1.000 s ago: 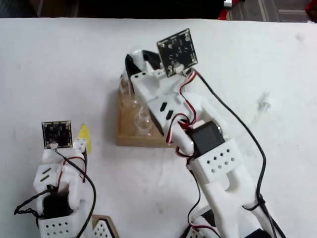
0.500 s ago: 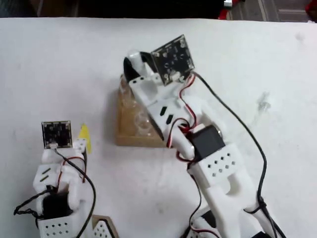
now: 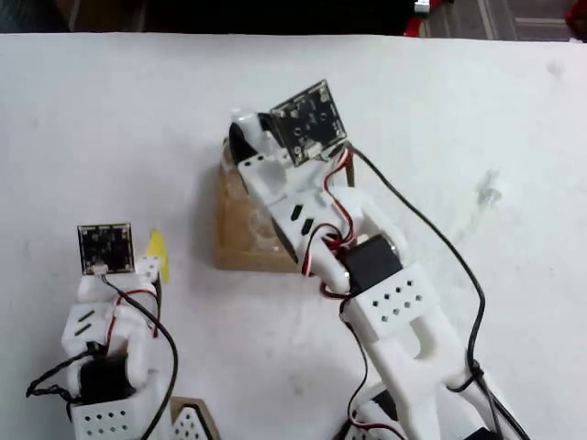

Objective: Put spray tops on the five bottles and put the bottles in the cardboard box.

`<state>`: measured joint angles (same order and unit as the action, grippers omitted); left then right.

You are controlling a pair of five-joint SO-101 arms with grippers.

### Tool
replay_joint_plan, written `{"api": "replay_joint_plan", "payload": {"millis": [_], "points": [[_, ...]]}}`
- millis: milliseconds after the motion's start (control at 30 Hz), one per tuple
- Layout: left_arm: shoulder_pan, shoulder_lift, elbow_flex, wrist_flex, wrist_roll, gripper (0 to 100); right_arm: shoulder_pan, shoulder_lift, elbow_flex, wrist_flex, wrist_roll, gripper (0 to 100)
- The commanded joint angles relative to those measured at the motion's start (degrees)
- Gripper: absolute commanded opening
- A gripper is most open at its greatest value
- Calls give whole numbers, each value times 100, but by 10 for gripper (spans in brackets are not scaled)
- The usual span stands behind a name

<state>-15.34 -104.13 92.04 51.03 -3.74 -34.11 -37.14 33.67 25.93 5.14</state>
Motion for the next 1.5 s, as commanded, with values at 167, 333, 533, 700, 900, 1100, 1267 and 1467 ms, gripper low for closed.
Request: {"api": "replay_joint_plan", "payload": {"millis": [167,333,533,700,900,1100,1267,1467], "points": [[75,-40,-70,-149,-53,151,-48,-171,1319,-1560,9,15],[75,-40,-70,-149,-53,151,-57,-180,1741,-1833,9,15],[75,-40,-70,-149,-53,152,-22,-251,1934,-1815,9,15],[75,-40,-70,-149,-53,152,-48,-1007,2400,-1824,9,15],[75,-40,-70,-149,-53,152,-57,-1481,2910,-1851,9,16],[75,-40,-70,-149,-53,151,-40,-1499,3560,-2923,0,17],[75,-40,-70,-149,-53,151,-48,-1499,4062,-3679,0,18],[75,-40,-70,-149,-53,152,-22,-1490,4220,-3811,0,18]]}}
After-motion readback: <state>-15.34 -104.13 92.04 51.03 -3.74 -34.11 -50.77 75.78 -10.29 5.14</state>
